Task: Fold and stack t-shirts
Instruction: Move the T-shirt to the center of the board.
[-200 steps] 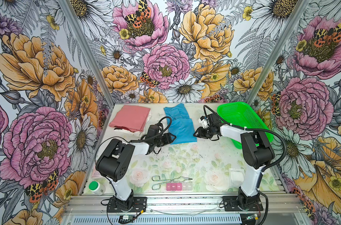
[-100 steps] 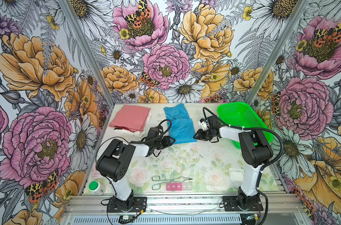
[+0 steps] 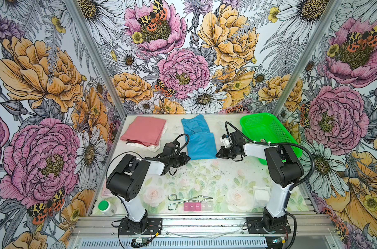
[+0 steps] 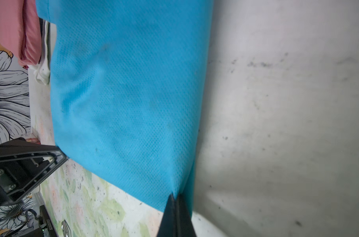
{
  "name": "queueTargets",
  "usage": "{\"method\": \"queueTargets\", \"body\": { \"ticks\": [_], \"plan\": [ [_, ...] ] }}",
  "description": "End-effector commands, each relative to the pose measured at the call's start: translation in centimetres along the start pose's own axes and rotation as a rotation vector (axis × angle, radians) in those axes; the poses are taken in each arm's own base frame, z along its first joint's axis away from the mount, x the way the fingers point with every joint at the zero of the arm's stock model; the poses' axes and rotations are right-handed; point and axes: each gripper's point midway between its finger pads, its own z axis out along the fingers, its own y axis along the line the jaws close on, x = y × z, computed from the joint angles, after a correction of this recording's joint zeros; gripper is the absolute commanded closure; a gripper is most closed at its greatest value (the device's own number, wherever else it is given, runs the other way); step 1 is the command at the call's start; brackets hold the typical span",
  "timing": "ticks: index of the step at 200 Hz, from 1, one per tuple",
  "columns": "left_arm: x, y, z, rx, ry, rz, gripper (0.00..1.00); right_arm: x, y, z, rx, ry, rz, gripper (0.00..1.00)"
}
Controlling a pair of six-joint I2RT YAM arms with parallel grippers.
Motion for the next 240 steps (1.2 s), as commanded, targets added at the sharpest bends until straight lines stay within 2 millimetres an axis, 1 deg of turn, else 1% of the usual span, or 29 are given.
{"method": "queueTargets", "body": {
  "ticks": [1, 24, 52, 101, 127, 130, 136, 138, 139, 144, 148, 153, 162, 170, 176, 188, 199, 211, 223, 240],
  "plan": [
    [0.7, 0.2, -0.4, -0.005, -0.008, 0.013, 1.0, -0.5, 1.3, -1.4, -0.034, -0.051, -0.017, 1.0],
    [1.5, 0.6, -1.0, -0.013, -0.003, 0.009, 1.0, 0.5, 1.5, -1.6, -0.048, -0.048, -0.012, 1.0],
    [3.2, 0.9, -1.5, -0.024, 0.012, 0.008, 1.0, 1.8, 1.5, -1.3, -0.052, -0.028, -0.008, 1.0],
    [5.1, 1.8, -2.8, -0.044, 0.013, -0.011, 1.0, 5.4, 1.1, -1.4, -0.03, -0.012, 0.009, 1.0],
    [6.1, 1.8, -3.5, -0.034, 0.023, -0.02, 1.0, 6.0, 1.3, -2.0, -0.037, -0.027, 0.007, 1.0],
    [6.1, 1.7, -3.6, -0.029, 0.022, -0.021, 0.92, 6.0, 1.4, -2.2, -0.04, -0.03, 0.005, 0.97],
    [6.1, 1.3, -3.9, -0.018, 0.018, -0.022, 0.71, 5.9, 1.8, -2.5, -0.047, -0.039, -0.002, 0.9],
    [6.2, 1.3, -4.0, -0.014, 0.018, -0.023, 0.64, 5.8, 1.9, -2.7, -0.048, -0.045, -0.005, 0.87],
    [6.1, 1.1, -4.1, -0.011, 0.015, -0.022, 0.63, 5.7, 2.0, -2.7, -0.049, -0.047, -0.007, 0.85],
    [5.8, 0.6, -4.5, 0.006, 0.003, -0.018, 0.45, 5.5, 2.3, -3.2, -0.053, -0.061, -0.014, 0.76],
    [5.6, 0.1, -4.8, 0.021, -0.009, -0.015, 0.33, 5.3, 2.6, -3.6, -0.056, -0.073, -0.021, 0.7],
    [5.3, -0.5, -5.2, 0.036, -0.021, -0.01, 0.24, 5.0, 3.0, -4.0, -0.058, -0.087, -0.026, 0.63],
    [4.6, -1.5, -6.1, 0.055, -0.045, 0.004, 0.13, 4.6, 3.6, -4.8, -0.063, -0.107, -0.034, 0.53],
    [3.9, -2.4, -6.8, 0.067, -0.064, 0.021, 0.09, 4.1, 4.2, -5.5, -0.069, -0.124, -0.041, 0.47],
    [3.3, -3.1, -7.3, 0.078, -0.076, 0.034, 0.07, 3.9, 4.7, -5.9, -0.078, -0.131, -0.046, 0.43],
    [2.4, -4.4, -7.8, 0.104, -0.084, 0.051, 0.06, 3.4, 5.8, -6.4, -0.103, -0.144, -0.056, 0.38],
    [1.6, -5.6, -7.9, 0.141, -0.089, 0.06, 0.06, 3.0, 6.8, -6.4, -0.126, -0.144, -0.07, 0.33],
    [0.9, -7.0, -7.6, 0.187, -0.09, 0.064, 0.07, 2.5, 7.9, -6.0, -0.15, -0.133, -0.086, 0.3],
    [0.6, -7.9, -6.9, 0.218, -0.084, 0.065, 0.07, 1.9, 8.6, -5.3, -0.174, -0.125, -0.088, 0.29],
    [0.3, -8.6, -5.5, 0.252, -0.078, 0.049, 0.08, 1.5, 9.5, -4.1, -0.209, -0.118, -0.086, 0.28]
  ]
}}
